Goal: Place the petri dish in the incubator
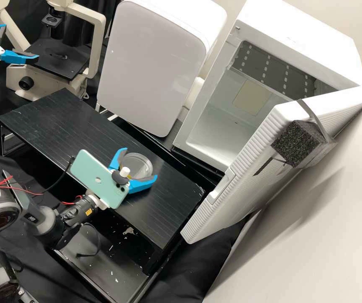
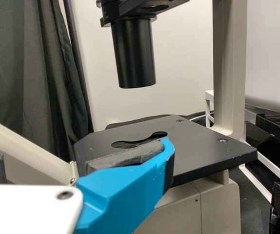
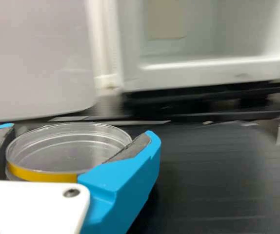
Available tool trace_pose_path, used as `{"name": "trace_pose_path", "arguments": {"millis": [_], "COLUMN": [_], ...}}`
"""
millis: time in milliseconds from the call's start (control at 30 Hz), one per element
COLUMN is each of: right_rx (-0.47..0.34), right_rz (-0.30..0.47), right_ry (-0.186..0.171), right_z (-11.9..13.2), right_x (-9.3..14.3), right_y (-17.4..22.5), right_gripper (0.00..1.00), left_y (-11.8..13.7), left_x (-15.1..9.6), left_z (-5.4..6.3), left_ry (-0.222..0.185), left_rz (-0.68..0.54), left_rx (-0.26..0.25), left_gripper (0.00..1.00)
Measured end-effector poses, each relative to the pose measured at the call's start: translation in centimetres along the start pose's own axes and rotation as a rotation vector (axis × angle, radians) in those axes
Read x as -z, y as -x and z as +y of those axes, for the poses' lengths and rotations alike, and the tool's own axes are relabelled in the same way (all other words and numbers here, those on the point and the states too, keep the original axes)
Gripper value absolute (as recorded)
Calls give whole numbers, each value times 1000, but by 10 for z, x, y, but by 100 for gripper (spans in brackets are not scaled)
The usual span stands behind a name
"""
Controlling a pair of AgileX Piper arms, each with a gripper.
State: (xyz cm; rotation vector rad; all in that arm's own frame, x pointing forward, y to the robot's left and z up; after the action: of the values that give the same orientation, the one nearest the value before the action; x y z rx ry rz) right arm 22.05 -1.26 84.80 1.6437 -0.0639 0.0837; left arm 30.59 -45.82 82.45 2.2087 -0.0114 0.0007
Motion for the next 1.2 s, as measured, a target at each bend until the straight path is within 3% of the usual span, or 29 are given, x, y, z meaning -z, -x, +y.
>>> {"name": "trace_pose_path", "arguments": {"millis": [467, 600, 733, 967, 1200], "right_rx": [-226, -293, -350, -367, -324], "right_rz": [-5, -6, 20, 64, 24], "right_ry": [31, 19, 45, 57, 51], "right_z": [53, 65, 78, 89, 91], "right_x": [-17, -23, -23, -17, -24], "right_y": [-70, -91, -117, -161, -198], "right_gripper": [0, 0, 0, 0, 0], "left_y": [0, 0, 0, 0, 0], "left_x": [0, 0, 0, 0, 0], "left_z": [0, 0, 0, 0, 0], "left_ry": [0, 0, 0, 0, 0], "left_rz": [0, 0, 0, 0, 0], "left_rx": [0, 0, 0, 0, 0], "left_gripper": [100, 100, 100, 100, 100]}}
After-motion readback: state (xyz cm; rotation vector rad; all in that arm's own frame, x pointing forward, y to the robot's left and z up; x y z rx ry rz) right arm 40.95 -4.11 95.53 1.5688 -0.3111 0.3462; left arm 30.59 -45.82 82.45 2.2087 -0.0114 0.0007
